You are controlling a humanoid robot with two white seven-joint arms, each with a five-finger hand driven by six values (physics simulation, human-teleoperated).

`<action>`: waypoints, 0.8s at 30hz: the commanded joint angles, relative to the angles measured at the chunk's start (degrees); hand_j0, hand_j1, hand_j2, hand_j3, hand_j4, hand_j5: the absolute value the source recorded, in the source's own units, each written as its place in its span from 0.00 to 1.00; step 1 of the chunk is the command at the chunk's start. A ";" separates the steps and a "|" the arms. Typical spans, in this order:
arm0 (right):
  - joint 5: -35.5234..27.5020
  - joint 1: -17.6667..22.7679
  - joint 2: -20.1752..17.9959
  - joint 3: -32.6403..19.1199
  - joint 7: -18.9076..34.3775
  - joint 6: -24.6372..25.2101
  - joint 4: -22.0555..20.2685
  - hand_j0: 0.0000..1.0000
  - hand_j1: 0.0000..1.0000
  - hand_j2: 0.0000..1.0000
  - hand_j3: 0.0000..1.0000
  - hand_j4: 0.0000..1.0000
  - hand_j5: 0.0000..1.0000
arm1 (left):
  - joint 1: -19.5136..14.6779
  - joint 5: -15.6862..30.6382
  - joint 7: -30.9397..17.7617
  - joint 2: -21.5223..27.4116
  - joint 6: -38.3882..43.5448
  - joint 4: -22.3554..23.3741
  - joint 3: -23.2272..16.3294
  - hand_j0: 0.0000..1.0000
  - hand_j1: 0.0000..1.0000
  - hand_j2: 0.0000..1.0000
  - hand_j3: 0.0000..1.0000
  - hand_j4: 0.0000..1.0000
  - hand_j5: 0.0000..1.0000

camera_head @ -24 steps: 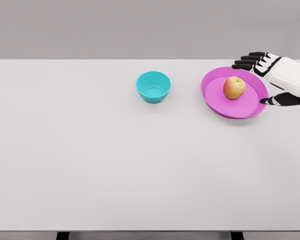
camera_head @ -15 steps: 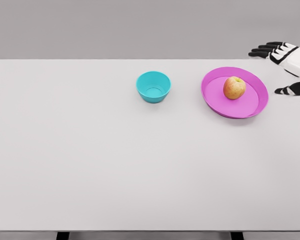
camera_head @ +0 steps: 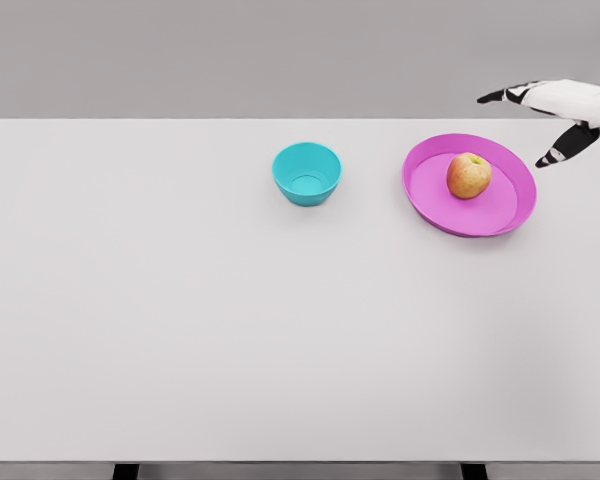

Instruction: Put the apple from the pink plate into the blue bowl with your right arm

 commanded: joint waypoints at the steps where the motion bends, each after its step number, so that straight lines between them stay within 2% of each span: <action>1: 1.64 -0.35 3.46 3.18 0.13 0.35 6.30 1.00 1.00 1.00 1.00 1.00 1.00 | 0.00 -0.01 0.02 0.00 0.00 0.00 -0.08 1.00 1.00 1.00 1.00 1.00 1.00; 3: 1.73 -1.23 4.26 3.79 0.13 0.35 8.33 1.00 1.00 1.00 1.00 1.00 1.00 | 0.00 -0.01 0.02 0.00 0.00 0.00 0.01 1.00 1.00 1.00 1.00 1.00 1.00; 6: 2.78 -1.76 5.22 4.06 0.13 0.44 8.77 1.00 1.00 1.00 1.00 1.00 1.00 | 0.00 -0.01 -0.07 0.00 0.00 0.00 -0.08 1.00 1.00 1.00 1.00 1.00 1.00; 10: 3.49 -3.96 7.77 6.25 0.13 0.35 12.46 1.00 1.00 1.00 1.00 1.00 1.00 | 0.00 -0.01 0.02 0.00 0.00 0.00 0.01 1.00 1.00 1.00 1.00 1.00 1.00; 18: 3.57 -4.83 8.91 9.15 0.13 0.35 14.74 1.00 1.00 1.00 1.00 1.00 1.00 | 0.00 -0.01 0.02 0.00 0.00 0.00 0.01 1.00 1.00 1.00 1.00 1.00 1.00; 24: 3.57 -6.24 11.11 10.39 0.13 0.35 17.12 1.00 1.00 1.00 1.00 1.00 1.00 | 0.00 -0.01 0.02 0.00 0.00 0.00 0.01 1.00 1.00 1.00 1.00 1.00 1.00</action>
